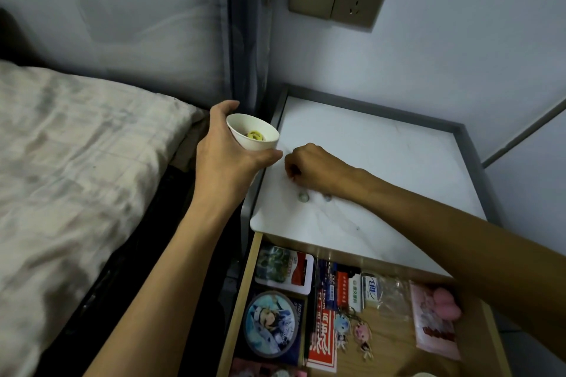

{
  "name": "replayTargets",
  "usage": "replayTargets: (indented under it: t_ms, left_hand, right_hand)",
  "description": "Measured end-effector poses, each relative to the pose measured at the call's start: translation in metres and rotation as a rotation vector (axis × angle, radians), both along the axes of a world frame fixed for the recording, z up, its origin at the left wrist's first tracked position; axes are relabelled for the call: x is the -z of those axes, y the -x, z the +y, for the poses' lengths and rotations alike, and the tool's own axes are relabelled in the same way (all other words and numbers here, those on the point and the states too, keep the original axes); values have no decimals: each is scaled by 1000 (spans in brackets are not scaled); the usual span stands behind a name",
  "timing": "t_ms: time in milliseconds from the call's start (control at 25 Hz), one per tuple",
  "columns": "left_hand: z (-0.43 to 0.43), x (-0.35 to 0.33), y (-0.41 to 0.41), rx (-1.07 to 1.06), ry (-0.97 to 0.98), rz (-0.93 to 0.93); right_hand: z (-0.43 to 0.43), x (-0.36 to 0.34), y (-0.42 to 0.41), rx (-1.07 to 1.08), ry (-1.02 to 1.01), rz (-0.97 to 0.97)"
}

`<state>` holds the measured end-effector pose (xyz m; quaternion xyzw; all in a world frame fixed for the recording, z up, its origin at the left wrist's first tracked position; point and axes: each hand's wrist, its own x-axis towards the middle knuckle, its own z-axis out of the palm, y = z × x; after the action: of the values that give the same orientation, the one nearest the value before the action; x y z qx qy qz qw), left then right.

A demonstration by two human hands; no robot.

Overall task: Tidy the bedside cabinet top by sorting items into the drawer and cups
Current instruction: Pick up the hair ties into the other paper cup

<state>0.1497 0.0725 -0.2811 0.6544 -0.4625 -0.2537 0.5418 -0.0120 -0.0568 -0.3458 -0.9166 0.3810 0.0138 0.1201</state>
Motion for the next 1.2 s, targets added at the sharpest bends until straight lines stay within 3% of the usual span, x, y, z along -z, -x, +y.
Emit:
replayTargets:
  t_ms: [120, 240, 320, 400, 480, 560, 680, 960, 1040, 1160, 1200]
  left_hand:
    - [0, 2, 3, 19, -5, -16]
    - [-1, 3, 5, 35, -3, -34]
    - [-1, 1, 10, 54, -3, -35]
    - [0, -1, 16, 84, 10, -23]
    - [1, -1, 20, 119, 35, -7]
    - [1, -2, 22, 132, 48, 0]
    - [1, -2, 23, 105, 33, 10]
    - [-2, 0, 20, 78, 43, 33]
    - [-3, 2, 18, 70, 40, 33]
    - [-4, 3, 17, 61, 29, 39]
    - [-4, 2, 16, 57, 25, 39]
  right_hand:
    - [-5, -15, 8, 177, -29, -120]
    - [0, -64, 8, 314, -141, -583]
    - [11, -100, 0, 243, -222, -792]
    - [26, -122, -9, 69, -247, -742]
    - [40, -130, -14, -88, -220, -561]
    - [42, -130, -10, -127, -210, -553]
    - [36, -128, 4, -26, -280, -741]
    - [31, -92, 37, 289, -430, -796]
    - [30, -68, 47, 342, -457, -636]
    - [37, -25, 65, 373, -324, -200]
    - [41, -14, 67, 386, -285, -145]
